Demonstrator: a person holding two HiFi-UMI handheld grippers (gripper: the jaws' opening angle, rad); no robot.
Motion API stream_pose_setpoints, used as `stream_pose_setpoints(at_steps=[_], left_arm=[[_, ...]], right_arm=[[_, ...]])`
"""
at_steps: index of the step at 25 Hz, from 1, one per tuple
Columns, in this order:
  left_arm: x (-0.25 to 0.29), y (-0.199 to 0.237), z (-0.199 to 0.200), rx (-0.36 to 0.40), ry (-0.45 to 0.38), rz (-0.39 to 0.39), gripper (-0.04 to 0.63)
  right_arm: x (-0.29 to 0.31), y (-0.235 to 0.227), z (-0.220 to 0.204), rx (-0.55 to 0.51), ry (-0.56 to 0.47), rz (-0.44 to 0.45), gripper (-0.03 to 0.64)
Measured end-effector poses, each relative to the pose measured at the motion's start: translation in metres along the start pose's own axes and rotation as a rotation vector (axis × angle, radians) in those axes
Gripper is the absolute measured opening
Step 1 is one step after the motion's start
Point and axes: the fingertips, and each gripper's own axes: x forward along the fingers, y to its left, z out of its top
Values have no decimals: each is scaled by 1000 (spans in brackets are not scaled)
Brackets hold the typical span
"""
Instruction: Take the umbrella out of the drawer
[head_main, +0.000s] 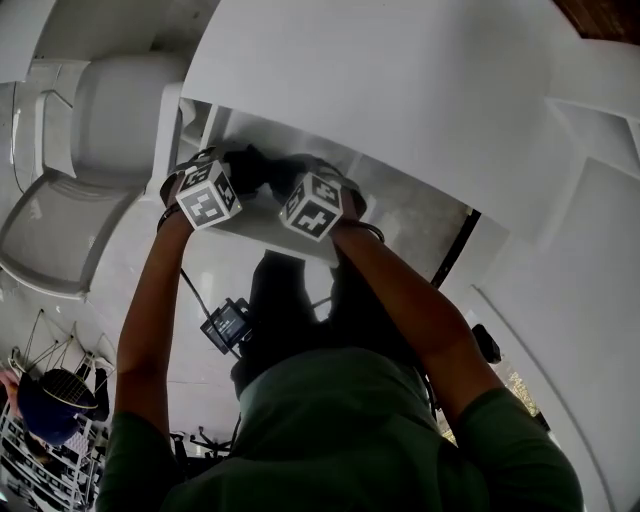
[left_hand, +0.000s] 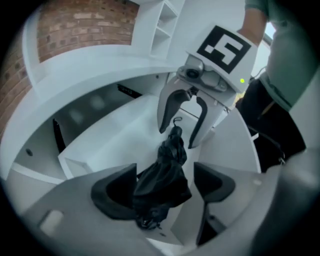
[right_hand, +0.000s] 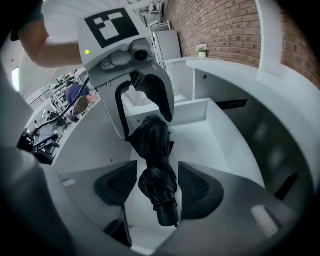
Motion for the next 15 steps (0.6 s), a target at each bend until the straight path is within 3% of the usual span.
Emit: stream_pose_setpoints(at_steps=[4, 8, 15], left_arm=[[25, 5, -12, 49, 85, -23, 354], [41, 4, -14, 54, 102, -44, 334], [56, 7, -23, 11, 92, -29, 185]], right_arm=[[33, -8, -21, -39, 80, 12, 276], [49, -10, -35, -65, 142, 30, 279], [64, -11, -45, -75, 185, 50, 211]])
